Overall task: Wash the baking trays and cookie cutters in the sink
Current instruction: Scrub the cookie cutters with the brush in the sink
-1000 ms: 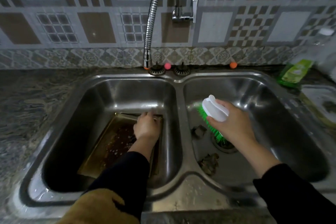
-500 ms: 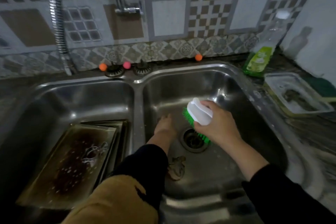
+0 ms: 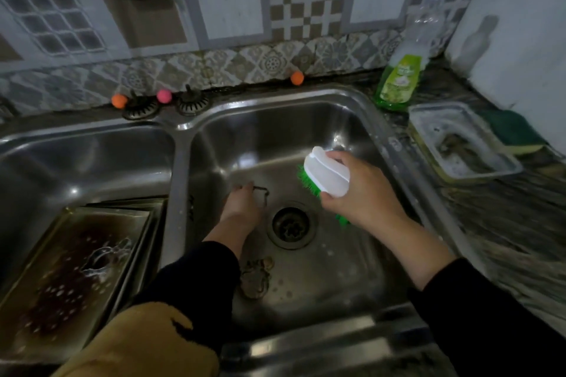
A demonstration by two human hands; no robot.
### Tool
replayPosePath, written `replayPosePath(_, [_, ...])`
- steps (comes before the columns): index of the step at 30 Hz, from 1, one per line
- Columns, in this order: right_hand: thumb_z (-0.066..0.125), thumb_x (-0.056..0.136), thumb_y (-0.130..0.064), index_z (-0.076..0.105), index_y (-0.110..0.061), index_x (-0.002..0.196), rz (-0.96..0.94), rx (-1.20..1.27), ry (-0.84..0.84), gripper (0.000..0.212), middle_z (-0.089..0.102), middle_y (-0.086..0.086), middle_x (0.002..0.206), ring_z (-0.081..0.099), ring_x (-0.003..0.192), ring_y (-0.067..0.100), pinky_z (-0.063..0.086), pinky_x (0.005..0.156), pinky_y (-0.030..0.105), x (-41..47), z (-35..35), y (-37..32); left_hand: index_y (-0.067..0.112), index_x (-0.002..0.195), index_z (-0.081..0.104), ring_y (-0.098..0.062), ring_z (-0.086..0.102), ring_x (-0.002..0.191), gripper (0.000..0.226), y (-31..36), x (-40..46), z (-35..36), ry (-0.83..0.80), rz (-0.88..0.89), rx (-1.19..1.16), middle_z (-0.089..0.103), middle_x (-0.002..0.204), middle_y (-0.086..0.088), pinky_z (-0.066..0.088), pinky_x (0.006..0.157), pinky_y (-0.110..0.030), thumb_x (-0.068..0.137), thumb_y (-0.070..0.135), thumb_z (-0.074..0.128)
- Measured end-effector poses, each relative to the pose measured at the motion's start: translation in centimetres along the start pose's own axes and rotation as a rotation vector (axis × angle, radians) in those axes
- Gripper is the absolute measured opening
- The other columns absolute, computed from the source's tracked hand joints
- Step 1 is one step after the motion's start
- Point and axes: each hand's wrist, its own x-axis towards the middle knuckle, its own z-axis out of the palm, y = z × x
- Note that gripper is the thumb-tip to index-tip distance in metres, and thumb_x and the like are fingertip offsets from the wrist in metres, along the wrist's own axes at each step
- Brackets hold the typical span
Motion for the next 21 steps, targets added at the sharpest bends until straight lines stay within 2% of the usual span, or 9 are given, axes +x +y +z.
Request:
replayPosePath(2, [0.078,0.069,-0.029,0.051,-0.025,0.127,0.015,-0.027,0.063,0.064,0.058,0.0,0.122,0.055,0.109,0.021,0.039,0.076,0.027,0.6,-3.0,0.5,0.018,0.133,0.052,-0.027,0.058,0.11,0.054,1.5,-0.3,-0.9,0.067,0.067,-0.055,0.059,0.125,-0.009,0.049,0.091,-0.032,0.084,0.039,0.065])
replayPosePath(5, [0.078,0.07,-0.03,0.057,-0.02,0.121,0.083,-0.081,0.214,0.056,0.064,0.007,0.117,0.059,0.108,0.029,0.043,0.08,0.032,1.5,-8.4,1.7,0.019,0.121,0.061,-0.019,0.06,0.093,0.047,4.2,-1.3,-2.1,0.117,0.174,-0.16,0.064,0.108,-0.005,0.044,0.075,-0.022,0.078,0.034,0.073])
replayPosePath(9, [0.077,0.071,-0.032,0.06,-0.022,0.121,0.233,-0.186,0.337,0.054,0.066,0.011,0.118,0.06,0.108,0.032,0.047,0.087,0.038,2.4,-13.9,4.7,0.021,0.118,0.063,-0.02,0.063,0.088,0.054,7.9,-2.9,-2.2,0.178,0.246,-0.258,0.068,0.098,-0.002,0.049,0.075,-0.024,0.075,0.052,0.069])
replayPosePath(12, [0.073,0.077,-0.034,0.058,-0.024,0.126,0.332,-0.236,0.283,0.052,0.063,0.011,0.123,0.058,0.112,0.033,0.047,0.09,0.039,2.7,-15.0,6.7,0.022,0.116,0.064,-0.015,0.063,0.088,0.052,9.9,-4.1,-2.0,0.15,0.284,-0.309,0.067,0.104,0.0,0.047,0.073,-0.016,0.074,0.051,0.071])
replayPosePath(14, [0.072,0.078,-0.036,0.058,-0.025,0.129,0.373,-0.238,0.193,0.054,0.061,0.008,0.128,0.058,0.115,0.03,0.048,0.091,0.037,2.8,-14.8,7.7,0.023,0.114,0.064,-0.008,0.061,0.081,0.044,10.9,-4.8,-1.8,0.133,0.302,-0.356,0.066,0.103,0.002,0.038,0.06,-0.002,0.076,0.043,0.074])
replayPosePath(16, [0.074,0.074,-0.039,0.059,-0.028,0.129,0.391,-0.221,0.112,0.057,0.061,0.003,0.13,0.058,0.115,0.026,0.05,0.092,0.035,2.9,-14.6,8.3,0.024,0.113,0.065,-0.007,0.059,0.079,0.041,11.7,-5.3,-1.7,0.141,0.328,-0.391,0.066,0.102,0.002,0.036,0.055,0.0,0.076,0.04,0.076])
replayPosePath(19, [0.076,0.074,-0.036,0.059,-0.024,0.127,0.361,-0.188,0.158,0.057,0.063,0.005,0.126,0.06,0.112,0.027,0.049,0.087,0.033,2.8,-15.2,7.6,0.021,0.115,0.065,-0.011,0.058,0.087,0.044,12.5,-5.8,-1.8,0.188,0.366,-0.37,0.063,0.108,0.0,0.035,0.068,-0.003,0.076,0.039,0.075])
replayPosePath(21, [0.075,0.076,-0.034,0.058,-0.024,0.126,0.273,-0.151,0.228,0.054,0.064,0.005,0.122,0.061,0.107,0.027,0.05,0.083,0.033,2.3,-15.3,5.9,0.019,0.115,0.065,-0.016,0.058,0.096,0.046,12.8,-6.0,-2.0,0.23,0.36,-0.342,0.062,0.108,0.0,0.039,0.08,-0.014,0.074,0.038,0.075])
